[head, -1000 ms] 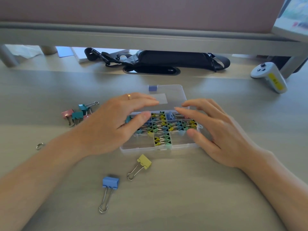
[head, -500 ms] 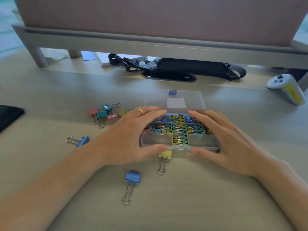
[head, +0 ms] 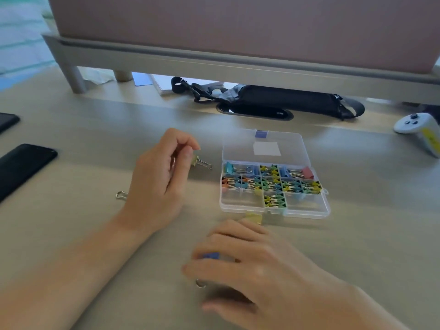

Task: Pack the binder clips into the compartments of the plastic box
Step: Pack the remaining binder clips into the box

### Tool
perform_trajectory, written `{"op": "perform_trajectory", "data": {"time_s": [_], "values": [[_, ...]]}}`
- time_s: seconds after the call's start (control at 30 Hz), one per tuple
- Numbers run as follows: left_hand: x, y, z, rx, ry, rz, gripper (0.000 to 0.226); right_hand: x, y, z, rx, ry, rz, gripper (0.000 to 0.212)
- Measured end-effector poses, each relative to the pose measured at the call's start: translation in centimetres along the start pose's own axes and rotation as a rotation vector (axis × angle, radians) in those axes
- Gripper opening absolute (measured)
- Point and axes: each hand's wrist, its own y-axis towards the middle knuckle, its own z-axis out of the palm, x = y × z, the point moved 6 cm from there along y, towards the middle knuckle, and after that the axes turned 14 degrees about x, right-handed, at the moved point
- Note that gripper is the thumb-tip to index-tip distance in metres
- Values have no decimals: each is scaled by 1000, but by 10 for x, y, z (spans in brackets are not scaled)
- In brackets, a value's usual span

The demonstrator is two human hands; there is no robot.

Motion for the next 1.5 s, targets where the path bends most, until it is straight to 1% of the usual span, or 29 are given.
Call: {"op": "perform_trajectory", "data": {"time_s": [0.03, 0.1, 0.17, 0.23, 0.3, 0.37, 0.43, 0.53, 0.63, 0.7, 0.77, 0.8, 0.87, 0.9, 0.97, 1.0, 1.07, 1.13, 1.27, 1.33, 1.4, 1.43, 1.5], "values": [[0, -1, -1, -7, -15, 2, 12, -2, 3, 1, -14, -17, 4, 17], [2, 0, 0, -6, -26, 4, 13, -12, 11, -1, -69, -93, 56, 10], [6, 2, -1, -15, -47, -11, 14, -21, 20, -2, -115, -202, 125, 15], [8, 2, -5, -50, -79, -10, 15, -23, 20, -6, -150, -248, 172, 19], [8, 2, -11, -93, -100, -24, 19, -24, 3, -14, -194, -183, 210, 26], [9, 3, -20, -135, -110, -49, 24, -28, -23, -19, -242, -121, 277, 29], [14, 7, -29, -178, -103, -72, 24, -32, -38, -16, -233, -118, 329, 27], [37, 15, -44, -212, -43, -165, 22, -32, -31, -5, -206, -68, 302, 24], [65, 16, -45, -107, 75, -327, 26, -26, -11, 1, -171, -10, 260, 27], [70, 14, -34, -10, 22, -403, 33, -22, 0, 4, -138, 11, 250, 31], [62, 12, -17, 43, -59, -435, 30, -20, 11, 4, -120, -9, 254, 34], [54, 12, -9, 48, -116, -429, 30, -20, 17, 3, -117, -21, 260, 34], [40, 14, 5, 36, -266, -397, 29, -19, 28, 3, -127, -74, 268, 27], [35, 15, 8, 10, -338, -374, 29, -19, 32, 5, -127, -116, 280, 24], [32, 17, 5, -74, -469, -339, 30, -18, 34, 4, -130, -183, 315, 27], [33, 17, -1, -128, -498, -325, 31, -18, 32, 1, -153, -191, 323, 26], [37, 15, -16, -220, -466, -290, 29, -16, 26, -6, -210, -145, 316, 20], [46, 11, -26, -236, -381, -262, 25, -15, 26, -11, -226, -99, 314, 19], [50, 5, -28, -192, -289, -174, 24, -22, 47, -11, -118, -173, 361, 30], [46, 5, -26, -169, -230, -139, 24, -26, 56, -8, -56, -230, 366, 26], [42, 5, -24, -156, -185, -123, 24, -26, 59, -9, -46, -256, 340, 23], [38, 4, -24, -153, -171, -106, 24, -27, 57, -11, -74, -211, 317, 22], [28, 1, -23, -129, -170, -61, 23, -36, 43, -26, -198, 20, 343, 19]]}}
